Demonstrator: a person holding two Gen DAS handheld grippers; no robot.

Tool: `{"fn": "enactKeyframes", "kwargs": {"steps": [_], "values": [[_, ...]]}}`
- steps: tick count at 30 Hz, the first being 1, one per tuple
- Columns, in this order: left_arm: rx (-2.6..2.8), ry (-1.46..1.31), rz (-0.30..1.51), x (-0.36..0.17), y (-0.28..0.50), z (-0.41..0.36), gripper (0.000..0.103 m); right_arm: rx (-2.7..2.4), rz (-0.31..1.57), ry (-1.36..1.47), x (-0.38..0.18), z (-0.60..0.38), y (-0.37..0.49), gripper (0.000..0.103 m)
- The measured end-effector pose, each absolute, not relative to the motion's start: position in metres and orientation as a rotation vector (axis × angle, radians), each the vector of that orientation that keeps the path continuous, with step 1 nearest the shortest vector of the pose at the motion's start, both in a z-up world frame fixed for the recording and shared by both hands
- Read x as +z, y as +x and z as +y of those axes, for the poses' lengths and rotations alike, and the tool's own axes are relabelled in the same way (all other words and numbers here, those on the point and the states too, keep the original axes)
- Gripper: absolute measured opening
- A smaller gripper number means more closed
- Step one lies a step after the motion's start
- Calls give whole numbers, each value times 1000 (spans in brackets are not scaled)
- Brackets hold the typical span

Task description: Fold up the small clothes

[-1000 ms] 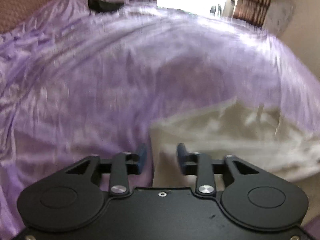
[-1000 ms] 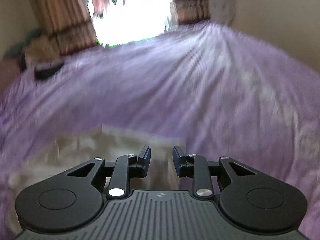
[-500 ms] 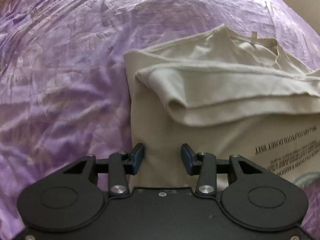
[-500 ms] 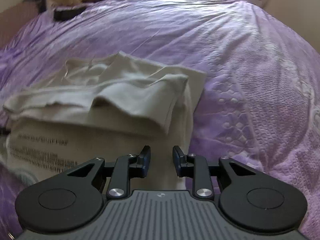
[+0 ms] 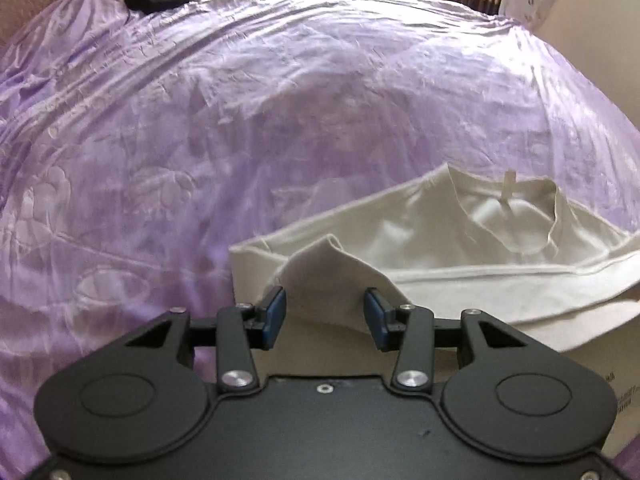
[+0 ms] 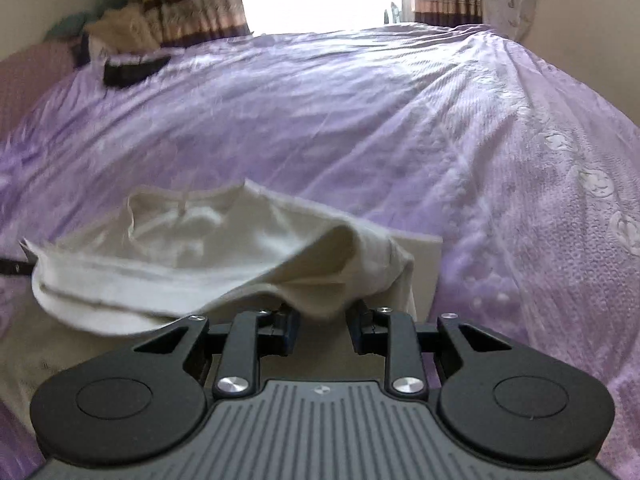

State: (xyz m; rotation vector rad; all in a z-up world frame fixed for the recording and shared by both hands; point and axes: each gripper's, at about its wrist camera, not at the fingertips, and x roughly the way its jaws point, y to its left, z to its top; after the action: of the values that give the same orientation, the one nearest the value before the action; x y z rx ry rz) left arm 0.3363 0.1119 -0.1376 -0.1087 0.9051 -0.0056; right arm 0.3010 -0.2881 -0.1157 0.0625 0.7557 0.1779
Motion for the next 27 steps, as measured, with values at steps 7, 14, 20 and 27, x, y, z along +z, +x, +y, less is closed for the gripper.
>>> {"fn": "enactKeyframes", "kwargs": {"steps": [7,14,20,27], "values": [[15,-143,860,-129,342,119,46,139,742,127,-115,-300,308,32],[24,-146,872,-145,371,117,46,141,752,107,-120,-294,321,33],[74,-194,826,-129,380,129,46,88,746,188,-115,-305,347,33],[-8,-192,866,-127,353,116,47,142,767,151,-113,-295,327,33]]}}
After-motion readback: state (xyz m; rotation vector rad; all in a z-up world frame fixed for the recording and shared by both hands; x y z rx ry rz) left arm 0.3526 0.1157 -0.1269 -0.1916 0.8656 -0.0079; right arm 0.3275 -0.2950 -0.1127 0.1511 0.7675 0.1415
